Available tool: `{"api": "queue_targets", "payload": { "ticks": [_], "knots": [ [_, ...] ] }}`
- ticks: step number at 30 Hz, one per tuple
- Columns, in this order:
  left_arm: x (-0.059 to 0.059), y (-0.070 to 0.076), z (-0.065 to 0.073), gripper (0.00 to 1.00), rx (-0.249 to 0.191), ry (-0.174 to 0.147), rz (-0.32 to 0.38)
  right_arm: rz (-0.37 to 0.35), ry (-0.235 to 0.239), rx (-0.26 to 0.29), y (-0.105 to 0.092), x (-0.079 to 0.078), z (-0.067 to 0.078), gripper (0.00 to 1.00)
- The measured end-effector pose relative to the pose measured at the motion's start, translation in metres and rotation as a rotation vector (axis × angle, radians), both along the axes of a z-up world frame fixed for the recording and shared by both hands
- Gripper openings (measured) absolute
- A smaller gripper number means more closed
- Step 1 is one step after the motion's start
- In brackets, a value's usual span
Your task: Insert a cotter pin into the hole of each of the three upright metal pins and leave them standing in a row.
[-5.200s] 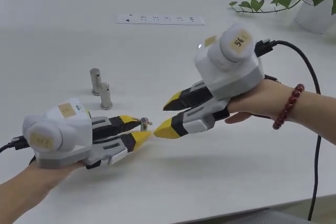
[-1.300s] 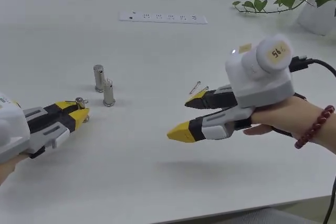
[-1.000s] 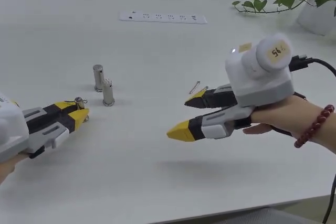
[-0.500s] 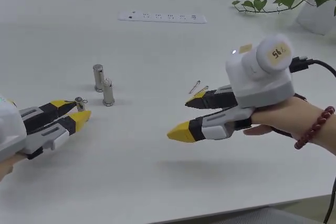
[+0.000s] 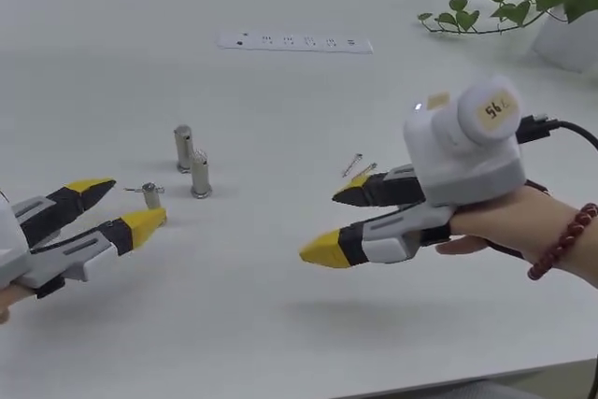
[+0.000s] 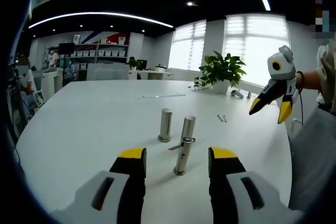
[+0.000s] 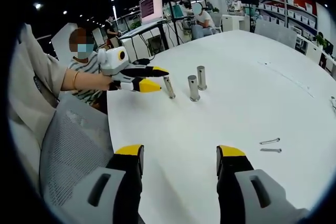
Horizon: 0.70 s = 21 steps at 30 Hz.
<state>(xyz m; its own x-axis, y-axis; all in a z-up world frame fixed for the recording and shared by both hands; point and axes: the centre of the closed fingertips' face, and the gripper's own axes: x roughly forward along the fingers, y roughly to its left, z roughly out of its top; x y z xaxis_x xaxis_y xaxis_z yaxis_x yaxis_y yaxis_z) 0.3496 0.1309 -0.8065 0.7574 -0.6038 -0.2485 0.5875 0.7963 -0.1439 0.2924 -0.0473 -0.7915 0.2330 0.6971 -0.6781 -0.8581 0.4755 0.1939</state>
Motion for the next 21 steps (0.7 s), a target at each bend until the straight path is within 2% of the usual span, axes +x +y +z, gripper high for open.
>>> {"api": "queue_targets", "payload": {
  "ticks": [6,12,21],
  "knots": [
    [0.001,0.001,0.014,0.48,-0.019,-0.01,0.003,-0.002,0.0,0.008,0.0,0.0,0.001,0.59],
    [0.005,-0.004,0.029,0.48,-0.014,-0.016,-0.014,0.002,-0.003,0.012,0.002,-0.001,0.002,0.59],
    [0.012,-0.018,0.036,0.43,0.045,-0.006,-0.071,-0.001,-0.009,0.022,0.002,-0.003,0.007,0.59]
  ]
}}
